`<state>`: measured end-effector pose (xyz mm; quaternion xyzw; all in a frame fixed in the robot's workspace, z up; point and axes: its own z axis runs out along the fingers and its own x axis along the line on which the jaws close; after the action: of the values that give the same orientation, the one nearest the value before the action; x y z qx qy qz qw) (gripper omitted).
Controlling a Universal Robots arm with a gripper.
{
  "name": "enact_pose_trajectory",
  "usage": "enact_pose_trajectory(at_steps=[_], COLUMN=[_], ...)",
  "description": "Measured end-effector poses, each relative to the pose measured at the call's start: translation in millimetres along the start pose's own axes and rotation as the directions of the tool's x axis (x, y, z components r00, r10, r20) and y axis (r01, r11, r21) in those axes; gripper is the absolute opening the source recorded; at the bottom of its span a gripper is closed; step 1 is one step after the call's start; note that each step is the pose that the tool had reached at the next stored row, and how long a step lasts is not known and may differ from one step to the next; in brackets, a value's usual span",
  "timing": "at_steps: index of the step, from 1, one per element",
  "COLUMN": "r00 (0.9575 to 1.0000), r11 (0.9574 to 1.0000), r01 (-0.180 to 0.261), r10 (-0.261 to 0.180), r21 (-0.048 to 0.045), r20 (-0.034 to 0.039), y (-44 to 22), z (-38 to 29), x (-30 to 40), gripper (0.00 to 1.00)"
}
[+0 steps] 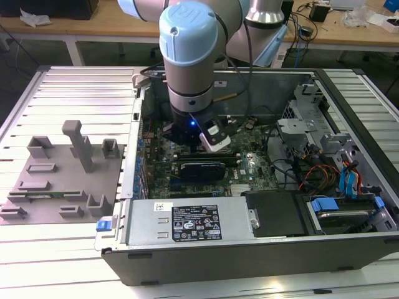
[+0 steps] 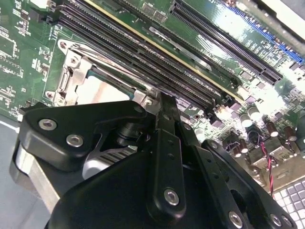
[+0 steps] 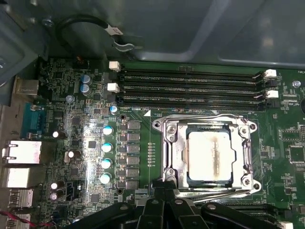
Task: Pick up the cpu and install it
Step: 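Install the second cpu locking lever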
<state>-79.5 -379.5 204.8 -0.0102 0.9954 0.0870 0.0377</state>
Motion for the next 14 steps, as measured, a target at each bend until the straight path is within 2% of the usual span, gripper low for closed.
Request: enact_pose_trajectory(at_steps=[14], r00=[1.0], r11=[1.0], r01=[0.0], r10=[0.0], r21=[-0.0022], r20=[-0.0005], y=[-12.5], z=[-4.6], x=[-1.1], gripper=[0.11])
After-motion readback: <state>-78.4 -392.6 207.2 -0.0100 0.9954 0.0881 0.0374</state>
